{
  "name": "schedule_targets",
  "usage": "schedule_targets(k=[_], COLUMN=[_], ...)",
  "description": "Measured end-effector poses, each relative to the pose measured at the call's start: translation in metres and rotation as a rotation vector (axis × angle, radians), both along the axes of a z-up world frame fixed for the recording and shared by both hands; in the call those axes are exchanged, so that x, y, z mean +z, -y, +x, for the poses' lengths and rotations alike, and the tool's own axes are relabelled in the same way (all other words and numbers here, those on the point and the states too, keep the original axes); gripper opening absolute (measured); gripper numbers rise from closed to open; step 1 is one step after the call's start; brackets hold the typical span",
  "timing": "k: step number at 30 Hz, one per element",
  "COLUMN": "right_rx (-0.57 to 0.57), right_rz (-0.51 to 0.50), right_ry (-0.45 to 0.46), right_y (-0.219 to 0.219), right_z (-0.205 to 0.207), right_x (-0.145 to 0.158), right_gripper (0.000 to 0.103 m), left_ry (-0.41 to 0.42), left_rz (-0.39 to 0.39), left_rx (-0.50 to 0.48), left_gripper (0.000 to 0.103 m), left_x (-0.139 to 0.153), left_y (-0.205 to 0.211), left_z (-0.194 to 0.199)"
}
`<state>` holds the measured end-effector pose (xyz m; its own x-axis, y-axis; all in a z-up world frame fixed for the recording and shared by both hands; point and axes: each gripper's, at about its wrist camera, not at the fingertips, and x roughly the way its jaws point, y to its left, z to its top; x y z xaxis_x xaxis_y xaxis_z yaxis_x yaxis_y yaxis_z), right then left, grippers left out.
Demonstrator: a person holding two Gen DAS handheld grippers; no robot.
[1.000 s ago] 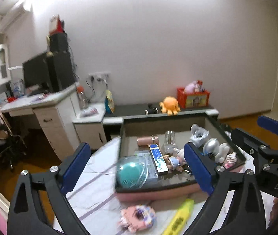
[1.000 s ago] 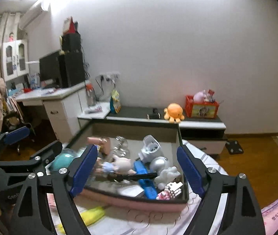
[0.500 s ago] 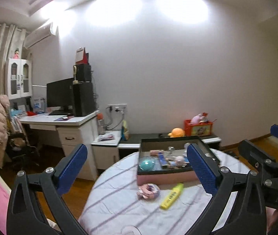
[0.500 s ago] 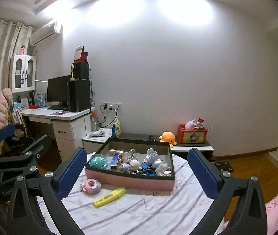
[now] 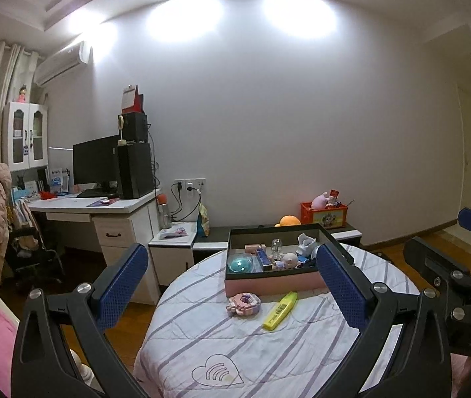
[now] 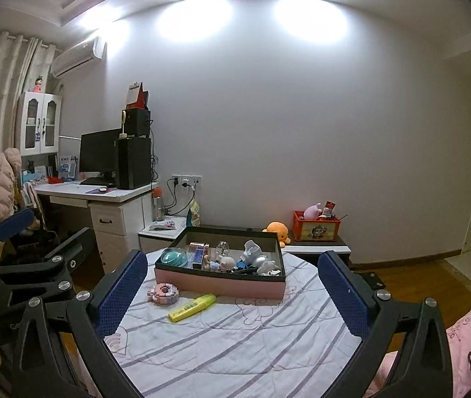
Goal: Organize rigid objects
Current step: 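Withdraw both tools from the pink box back over the bed, then grasp the yellow highlighter with the right tool while the left tool grasps the pink brick donut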
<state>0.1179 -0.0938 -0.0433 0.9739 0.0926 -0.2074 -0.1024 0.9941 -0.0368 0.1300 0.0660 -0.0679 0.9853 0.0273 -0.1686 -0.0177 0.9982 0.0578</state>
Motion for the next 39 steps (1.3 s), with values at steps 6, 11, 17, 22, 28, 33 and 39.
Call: schedule_targets(k=[6, 11, 17, 22, 28, 33, 39], right_rx=[-0.002, 0.001, 0.013, 0.022, 0.027, 0.025, -0.001], right_rz=[0.002, -0.009, -0.003, 0.009, 0.060, 0.066, -0.025], right_ry=[-0.019, -0.059, -0.148, -0.268, -0.462, -0.548, -0.641], right_y=[-0.002, -0.009, -0.019, -0.029, -0.040, -0.061, -0.090], right_z=[0.002, 0.013, 0.041, 0.079, 0.132, 0.171, 0.219], right_x=[-0.007, -0.019, -0.043, -0.075, -0.122, -0.144, -0.167], right_gripper=[0.103, 0.103, 0.103, 0.103, 0.103, 0.103, 0.103], left_ry=[-0.033, -0.111, -0.217, -0.309, -0.367, -0.401, -0.432], left_rz=[0.008, 0.008, -0.012, -0.028, -0.097, -0.100, -0.104], left_rx=[-0.002, 0.004, 0.001, 0.052, 0.070, 0.069, 0.065], left_gripper=[0.103, 0.103, 0.103, 0.103, 0.103, 0.103, 0.103], left_x=[-0.011, -0.031, -0.062, -0.090, -0.110, -0.123, -0.134], left_y=[-0.002, -0.008, -0.023, -0.047, -0.076, -0.086, -0.095], left_z=[0.006, 0.024, 0.052, 0.078, 0.104, 0.122, 0.134])
